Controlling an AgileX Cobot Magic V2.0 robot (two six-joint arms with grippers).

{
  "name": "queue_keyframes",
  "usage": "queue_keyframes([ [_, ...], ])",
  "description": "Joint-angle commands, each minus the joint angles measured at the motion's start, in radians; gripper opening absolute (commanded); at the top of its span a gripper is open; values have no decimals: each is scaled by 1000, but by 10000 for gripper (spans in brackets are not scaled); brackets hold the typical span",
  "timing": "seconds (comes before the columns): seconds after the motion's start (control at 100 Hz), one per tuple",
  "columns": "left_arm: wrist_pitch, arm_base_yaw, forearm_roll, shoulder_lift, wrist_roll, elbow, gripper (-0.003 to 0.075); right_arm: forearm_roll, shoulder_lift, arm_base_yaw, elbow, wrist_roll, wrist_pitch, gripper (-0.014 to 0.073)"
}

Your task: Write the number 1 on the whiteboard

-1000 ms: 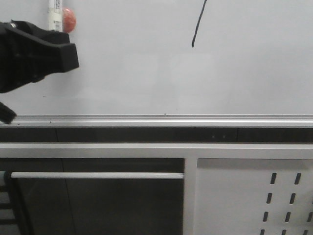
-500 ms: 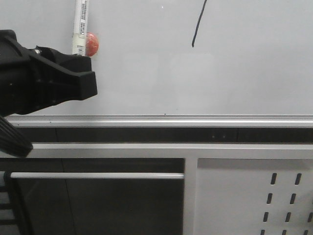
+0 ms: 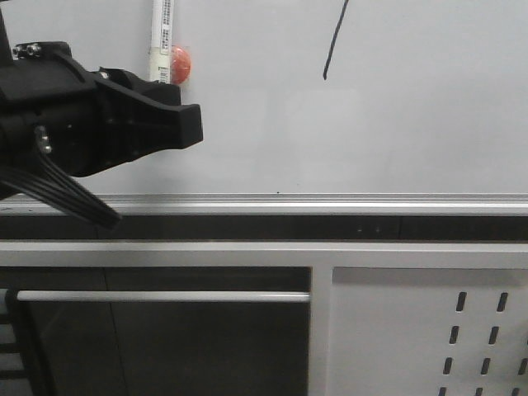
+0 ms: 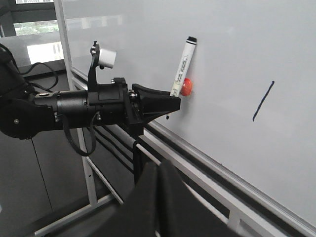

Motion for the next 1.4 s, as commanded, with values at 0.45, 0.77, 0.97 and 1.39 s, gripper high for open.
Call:
queue_keyframes([
  [0.45,-225,26,-40,20,-9,-60,-18,39,7,-1,-24,-9,-38,-60],
  [0.77,-225,26,-41,20,-9,-60,-18,45,7,-1,-24,-9,-35,-61],
  [0.97,-225,26,-43,20,-9,-60,-18,47,7,-1,-24,-9,-35,-61],
  [1.39,-225,26,-43,20,-9,-37,220,49,7,-1,-24,-9,-34,-61],
])
